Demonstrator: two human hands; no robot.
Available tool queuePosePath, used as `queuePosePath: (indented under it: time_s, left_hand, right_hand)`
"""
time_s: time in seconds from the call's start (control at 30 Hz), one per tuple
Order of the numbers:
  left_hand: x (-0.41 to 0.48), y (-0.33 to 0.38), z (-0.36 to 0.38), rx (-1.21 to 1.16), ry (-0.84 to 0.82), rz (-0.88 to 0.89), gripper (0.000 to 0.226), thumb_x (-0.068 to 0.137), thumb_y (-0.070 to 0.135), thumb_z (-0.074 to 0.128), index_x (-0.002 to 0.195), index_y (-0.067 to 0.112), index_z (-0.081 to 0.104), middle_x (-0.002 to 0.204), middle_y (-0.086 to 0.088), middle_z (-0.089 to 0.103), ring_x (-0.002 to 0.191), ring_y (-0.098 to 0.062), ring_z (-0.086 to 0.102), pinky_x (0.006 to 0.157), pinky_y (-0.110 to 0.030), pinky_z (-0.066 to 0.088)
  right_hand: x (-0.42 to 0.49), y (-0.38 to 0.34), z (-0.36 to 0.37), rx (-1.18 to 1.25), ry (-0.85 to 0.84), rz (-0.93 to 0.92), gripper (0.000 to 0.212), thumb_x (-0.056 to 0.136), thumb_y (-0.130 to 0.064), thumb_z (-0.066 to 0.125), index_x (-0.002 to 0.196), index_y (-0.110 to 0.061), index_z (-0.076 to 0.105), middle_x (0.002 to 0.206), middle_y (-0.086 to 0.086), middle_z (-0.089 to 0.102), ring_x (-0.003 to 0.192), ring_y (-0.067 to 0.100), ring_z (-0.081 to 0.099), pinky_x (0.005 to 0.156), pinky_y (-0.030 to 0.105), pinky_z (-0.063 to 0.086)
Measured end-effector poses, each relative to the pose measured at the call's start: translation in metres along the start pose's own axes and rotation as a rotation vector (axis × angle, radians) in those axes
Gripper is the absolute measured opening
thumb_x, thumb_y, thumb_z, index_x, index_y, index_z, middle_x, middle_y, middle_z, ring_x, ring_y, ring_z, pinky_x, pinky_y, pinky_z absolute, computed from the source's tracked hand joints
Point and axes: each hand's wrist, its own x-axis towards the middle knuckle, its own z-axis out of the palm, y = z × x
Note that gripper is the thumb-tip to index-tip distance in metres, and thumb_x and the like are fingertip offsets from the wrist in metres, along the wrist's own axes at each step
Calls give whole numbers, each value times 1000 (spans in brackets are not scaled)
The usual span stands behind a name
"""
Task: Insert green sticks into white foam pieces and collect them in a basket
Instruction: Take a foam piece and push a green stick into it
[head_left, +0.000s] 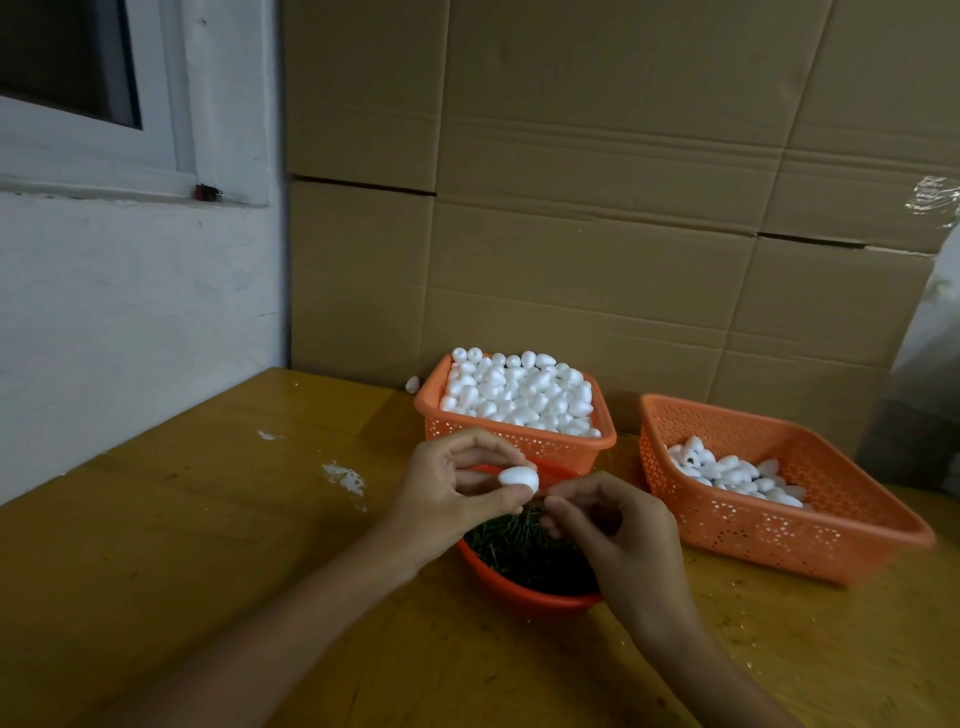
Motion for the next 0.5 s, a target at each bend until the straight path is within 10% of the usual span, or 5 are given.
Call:
queuePosePath:
  time_s: [0.5]
  left_hand:
    - [0, 3, 0, -44, 13, -9, 24, 89, -2, 79, 111, 0, 70, 110, -11, 80, 99, -31, 79, 80, -35, 65]
  right_hand:
    - [6, -4, -4, 317, 9, 92, 11, 84, -16, 78, 92, -9, 79, 82, 10, 79, 77, 25, 78, 70, 25, 62]
